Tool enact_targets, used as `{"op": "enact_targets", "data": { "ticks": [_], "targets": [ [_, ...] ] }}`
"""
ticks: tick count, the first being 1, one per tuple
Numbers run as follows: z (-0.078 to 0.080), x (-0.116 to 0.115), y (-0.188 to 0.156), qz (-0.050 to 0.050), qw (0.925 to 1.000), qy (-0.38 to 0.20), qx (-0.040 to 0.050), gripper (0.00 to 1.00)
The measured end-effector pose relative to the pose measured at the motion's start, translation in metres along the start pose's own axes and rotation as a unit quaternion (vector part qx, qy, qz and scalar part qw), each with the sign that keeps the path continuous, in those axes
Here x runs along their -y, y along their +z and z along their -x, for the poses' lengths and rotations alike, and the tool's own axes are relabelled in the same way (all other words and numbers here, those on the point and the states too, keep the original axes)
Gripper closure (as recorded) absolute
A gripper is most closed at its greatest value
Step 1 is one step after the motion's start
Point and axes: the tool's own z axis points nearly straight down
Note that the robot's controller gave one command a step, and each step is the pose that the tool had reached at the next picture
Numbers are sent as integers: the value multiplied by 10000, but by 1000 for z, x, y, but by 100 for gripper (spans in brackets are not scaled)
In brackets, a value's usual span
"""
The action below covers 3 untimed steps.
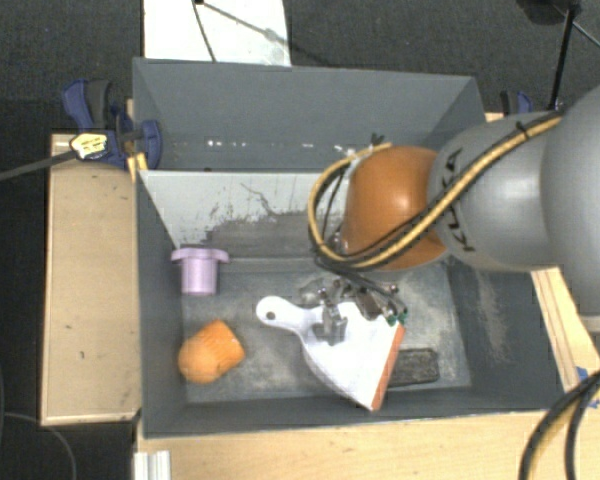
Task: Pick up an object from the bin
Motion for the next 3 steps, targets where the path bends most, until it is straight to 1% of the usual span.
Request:
{"op": "enact_targets", "data": {
  "ticks": [1, 2, 3],
  "targets": [
    [2, 0, -24, -8, 10000, 4, 33, 100],
    [3, 1, -38, -17, 10000, 4, 75, 100],
    [3, 0, -44, -15, 10000, 4, 68, 100]
  ]
}}
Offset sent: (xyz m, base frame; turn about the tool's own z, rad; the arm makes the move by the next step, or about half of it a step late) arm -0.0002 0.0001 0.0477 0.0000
